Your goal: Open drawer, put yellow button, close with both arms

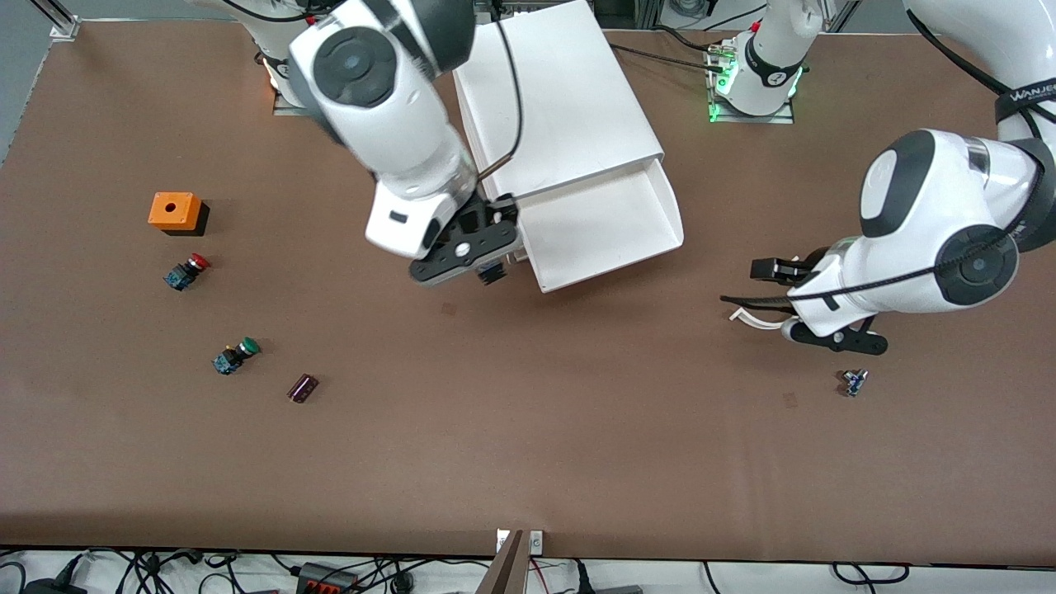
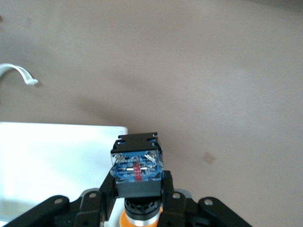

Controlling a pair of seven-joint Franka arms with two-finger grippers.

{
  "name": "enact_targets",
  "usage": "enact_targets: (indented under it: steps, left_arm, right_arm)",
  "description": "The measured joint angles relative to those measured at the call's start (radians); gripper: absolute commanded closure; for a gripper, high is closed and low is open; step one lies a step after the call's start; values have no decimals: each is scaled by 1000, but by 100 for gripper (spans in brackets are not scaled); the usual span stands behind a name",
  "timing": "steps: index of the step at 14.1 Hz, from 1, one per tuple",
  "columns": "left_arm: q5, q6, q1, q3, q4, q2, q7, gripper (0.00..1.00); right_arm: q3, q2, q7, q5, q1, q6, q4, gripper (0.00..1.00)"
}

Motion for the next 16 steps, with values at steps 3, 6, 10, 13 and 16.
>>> enact_targets:
  steps: [3, 6, 10, 13, 16]
  left_arm:
    - [0, 1, 16, 1, -17, 49, 0, 0]
    - [0, 17, 19, 2, -28, 82, -9, 0]
    - [0, 50, 41, 2, -59, 84, -12, 0]
    - [0, 60, 45, 2, -71, 84, -12, 0]
    - [0, 61, 45, 1, -71, 84, -12, 0]
  right_arm:
    - [1, 24, 61, 0, 58, 43, 0, 100]
    - [1, 72, 79, 0, 121, 96, -1, 100]
    - [1, 124, 108, 0, 168, 137, -1, 100]
    - [1, 148, 108, 0, 186, 138, 0, 100]
    - [1, 162, 109, 0, 198, 137, 0, 100]
